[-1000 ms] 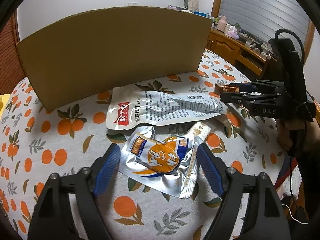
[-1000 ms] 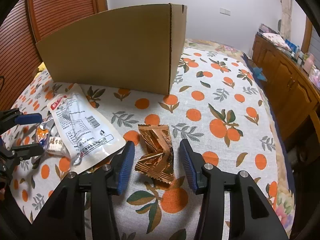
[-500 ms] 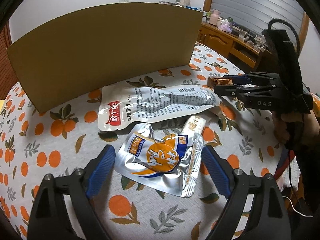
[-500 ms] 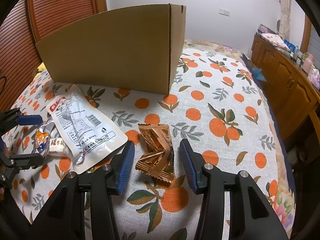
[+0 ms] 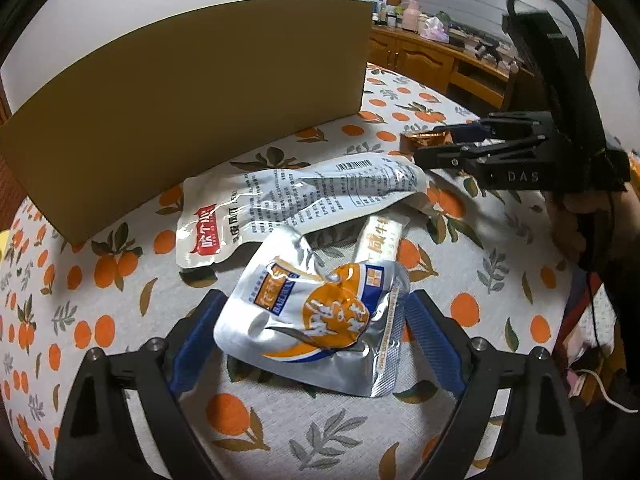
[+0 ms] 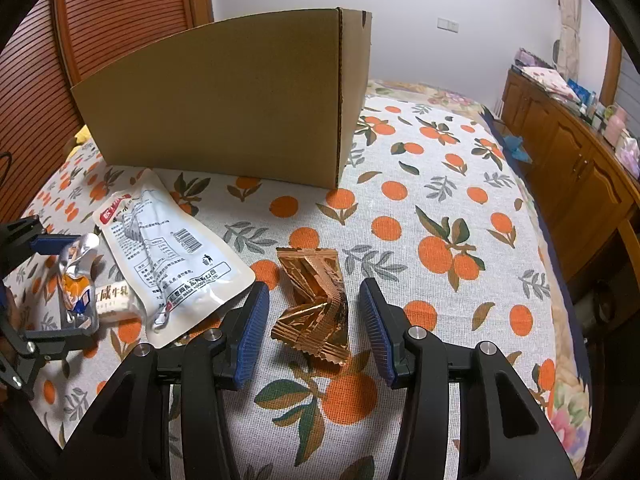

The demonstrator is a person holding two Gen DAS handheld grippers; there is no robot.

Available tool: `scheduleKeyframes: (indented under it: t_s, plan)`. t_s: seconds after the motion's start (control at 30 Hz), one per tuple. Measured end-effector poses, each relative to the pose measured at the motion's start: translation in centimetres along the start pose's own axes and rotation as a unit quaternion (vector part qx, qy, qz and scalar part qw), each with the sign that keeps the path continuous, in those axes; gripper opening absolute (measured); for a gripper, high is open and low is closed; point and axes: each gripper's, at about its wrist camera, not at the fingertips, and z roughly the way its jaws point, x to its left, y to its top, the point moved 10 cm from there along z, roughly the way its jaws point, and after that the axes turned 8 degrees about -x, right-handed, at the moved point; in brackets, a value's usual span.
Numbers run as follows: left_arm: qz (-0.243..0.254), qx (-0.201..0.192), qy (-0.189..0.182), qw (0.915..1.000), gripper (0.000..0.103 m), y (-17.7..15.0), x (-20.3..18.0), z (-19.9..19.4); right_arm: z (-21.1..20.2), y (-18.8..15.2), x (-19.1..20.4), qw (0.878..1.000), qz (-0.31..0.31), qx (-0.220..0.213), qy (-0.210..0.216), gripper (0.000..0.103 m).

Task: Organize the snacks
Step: 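Grasp the copper-wrapped bar with the right gripper while the left grasps the silver-orange pouch, then lift both held snacks and carry them over the cardboard box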

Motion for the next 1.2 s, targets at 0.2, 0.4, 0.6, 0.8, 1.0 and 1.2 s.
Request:
scheduleKeyframes:
  t_s: [0.2, 0.4, 0.6, 0.8, 1.0, 1.2]
  plan:
    - [0.005, -0.009, -0.002, 0.9999, 0.077, -0.1, -0.3, -0.4, 0.0, 0.0, 0.0, 1.000, 0.000, 0.000, 0.000, 0.047]
    - [-0.007, -0.015, 0.006, 0.9998, 0.063, -0.4, 0.2, -1.1, 0.0, 0.0, 0.0, 1.000, 0.000, 0.000, 0.000, 0.047]
    - [-0.035, -0.030, 0.011, 0.9989, 0.058, -0.6, 1.6, -2.1, 0.0, 0.0, 0.0, 1.000, -0.001, 0.000, -0.001, 0.047]
    - [-0.053, -0.044, 0.020, 0.9974, 0.058, -0.2, 3.2, -3.6, 0.0, -0.1, 0.1, 1.000, -0.001, -0.001, -0.001, 0.047]
    - [-0.062, -0.052, 0.024, 0.9964, 0.058, 0.2, 4.2, -4.4, -0.2, 0.1, -0.1, 1.000, -0.004, -0.003, -0.007, 0.030]
    - [-0.059, -0.064, 0.027, 0.9958, 0.058, 1.1, 4.4, -5.3, -0.9, 0.0, 0.0, 1.000, 0.002, -0.011, 0.004, 0.024]
